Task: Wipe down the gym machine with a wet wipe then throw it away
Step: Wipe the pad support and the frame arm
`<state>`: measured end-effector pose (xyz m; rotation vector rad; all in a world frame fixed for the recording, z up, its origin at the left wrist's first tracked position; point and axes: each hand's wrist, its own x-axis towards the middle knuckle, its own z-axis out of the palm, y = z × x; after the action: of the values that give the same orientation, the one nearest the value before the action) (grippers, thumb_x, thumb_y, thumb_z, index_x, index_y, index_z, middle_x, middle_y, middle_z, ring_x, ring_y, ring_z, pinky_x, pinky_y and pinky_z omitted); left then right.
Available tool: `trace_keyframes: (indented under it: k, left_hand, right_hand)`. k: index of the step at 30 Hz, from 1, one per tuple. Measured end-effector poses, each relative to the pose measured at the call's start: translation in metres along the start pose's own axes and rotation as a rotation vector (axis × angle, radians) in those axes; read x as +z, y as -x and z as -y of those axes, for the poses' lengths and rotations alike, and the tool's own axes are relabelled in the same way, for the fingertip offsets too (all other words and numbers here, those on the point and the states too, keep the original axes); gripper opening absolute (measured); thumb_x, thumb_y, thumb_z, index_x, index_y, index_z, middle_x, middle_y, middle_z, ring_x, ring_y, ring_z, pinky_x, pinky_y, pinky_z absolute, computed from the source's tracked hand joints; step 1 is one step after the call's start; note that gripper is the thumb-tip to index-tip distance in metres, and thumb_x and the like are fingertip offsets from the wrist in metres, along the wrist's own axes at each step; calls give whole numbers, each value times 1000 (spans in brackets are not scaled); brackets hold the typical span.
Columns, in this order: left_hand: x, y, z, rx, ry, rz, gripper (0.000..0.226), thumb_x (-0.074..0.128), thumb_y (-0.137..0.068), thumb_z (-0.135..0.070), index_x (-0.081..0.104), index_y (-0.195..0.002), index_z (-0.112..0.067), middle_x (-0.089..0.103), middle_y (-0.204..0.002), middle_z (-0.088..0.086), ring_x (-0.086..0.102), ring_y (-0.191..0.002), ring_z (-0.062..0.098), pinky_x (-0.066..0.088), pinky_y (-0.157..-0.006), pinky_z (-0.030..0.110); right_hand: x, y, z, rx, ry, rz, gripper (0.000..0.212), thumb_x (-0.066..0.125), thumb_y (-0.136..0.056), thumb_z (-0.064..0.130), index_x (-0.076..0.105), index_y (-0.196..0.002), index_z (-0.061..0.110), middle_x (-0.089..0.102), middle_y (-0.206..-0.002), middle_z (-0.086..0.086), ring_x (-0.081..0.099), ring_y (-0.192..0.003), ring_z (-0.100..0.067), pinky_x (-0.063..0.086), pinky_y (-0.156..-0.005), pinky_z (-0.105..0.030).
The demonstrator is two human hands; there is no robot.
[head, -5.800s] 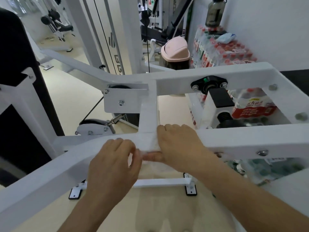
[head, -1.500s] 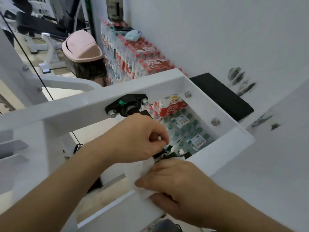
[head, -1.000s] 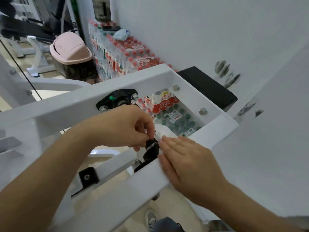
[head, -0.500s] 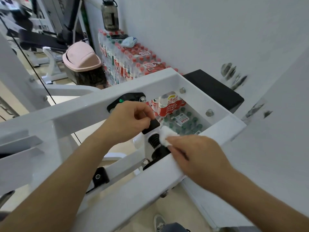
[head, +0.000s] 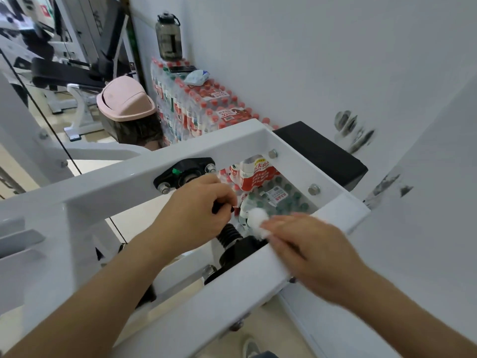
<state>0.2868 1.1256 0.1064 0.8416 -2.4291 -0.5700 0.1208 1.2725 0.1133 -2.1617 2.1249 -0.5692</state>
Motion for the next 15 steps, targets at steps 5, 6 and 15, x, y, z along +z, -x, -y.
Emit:
trace_keyframes:
  k: [5, 6, 15]
  left_hand:
    - [2, -7, 0, -98, -8, -7, 17, 67, -81, -17, 69, -80, -34, 54, -80, -18, 53, -80, 0, 39, -66, 9]
    - [1, -9, -2, -110, -13, 22, 20, 66, -81, -17, 67, -79, -37, 53, -78, -18, 53, -79, -1, 38, -65, 10]
    - [43, -87, -61, -133, 401, 281, 45, 58, -86, -52, 53, -128, -34, 60, -118, -16, 55, -108, -2, 48, -92, 23]
  right_hand:
    - [18, -10, 27, -345, -181, 57, 31, 47, -90, 30, 73, -106, 29, 71, -113, 15, 63, -109, -3, 57, -84, -27]
    - [11, -13, 15, -369, -217, 86, 28, 49, -90, 31, 72, -106, 30, 71, -113, 14, 65, -107, -6, 58, -81, -31]
    - [-54, -74, -121, 125, -577, 92, 19, 59, -95, 27, 76, -92, 21, 71, -78, 3, 66, -76, -10, 51, -66, -22]
